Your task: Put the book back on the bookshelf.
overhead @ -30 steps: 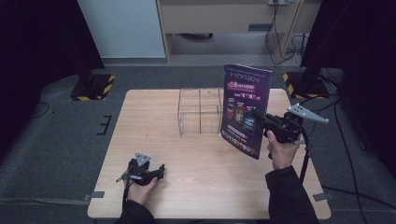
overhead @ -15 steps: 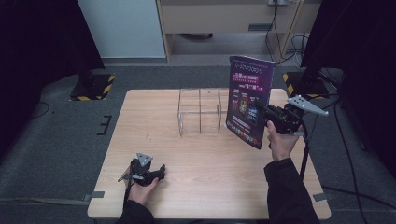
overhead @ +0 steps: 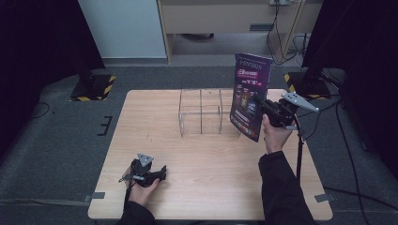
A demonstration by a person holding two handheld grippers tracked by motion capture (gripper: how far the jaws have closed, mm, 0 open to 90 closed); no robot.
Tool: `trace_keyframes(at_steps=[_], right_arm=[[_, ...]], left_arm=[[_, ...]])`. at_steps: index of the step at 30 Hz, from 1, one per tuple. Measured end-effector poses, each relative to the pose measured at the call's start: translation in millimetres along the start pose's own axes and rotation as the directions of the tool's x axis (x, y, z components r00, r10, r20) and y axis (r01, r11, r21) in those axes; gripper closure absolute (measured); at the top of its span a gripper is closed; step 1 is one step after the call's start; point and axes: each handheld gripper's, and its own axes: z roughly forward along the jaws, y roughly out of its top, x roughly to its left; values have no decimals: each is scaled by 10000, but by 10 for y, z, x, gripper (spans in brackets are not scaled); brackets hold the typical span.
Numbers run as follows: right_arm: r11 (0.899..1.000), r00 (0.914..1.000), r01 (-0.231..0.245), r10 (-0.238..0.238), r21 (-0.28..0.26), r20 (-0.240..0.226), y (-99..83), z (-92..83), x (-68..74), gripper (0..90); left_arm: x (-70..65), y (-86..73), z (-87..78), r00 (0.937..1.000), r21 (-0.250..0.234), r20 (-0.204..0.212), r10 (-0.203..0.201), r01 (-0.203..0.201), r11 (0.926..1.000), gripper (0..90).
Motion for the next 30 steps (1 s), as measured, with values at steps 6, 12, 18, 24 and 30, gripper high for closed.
trace_keyframes(at_steps=[6, 12, 18, 24, 30], right_arm=[[9999, 9995, 128, -131, 93, 288, -80, 152, -23, 843], [9993, 9983, 367, -372, 115, 452, -159, 268, -11, 843], [9980, 9958, 585, -600, 229, 697, -242, 374, -3, 843], [9981, 9950, 558, -578, 269, 812, -325, 449, 9, 843], [9979, 9938, 625, -640, 191, 911, -397, 469, 19, 843]], left_arm=[[0, 0, 0, 10000, 6, 5, 6, -6, 10000, 145], [0, 1, 2, 10000, 16, 21, 16, -16, 10000, 138], [-1, 2, 3, 10000, 22, 32, 26, -26, 10000, 135], [-1, 2, 4, 10000, 23, 38, 28, -28, 10000, 133], [-2, 2, 4, 10000, 26, 46, 37, -37, 10000, 131]])
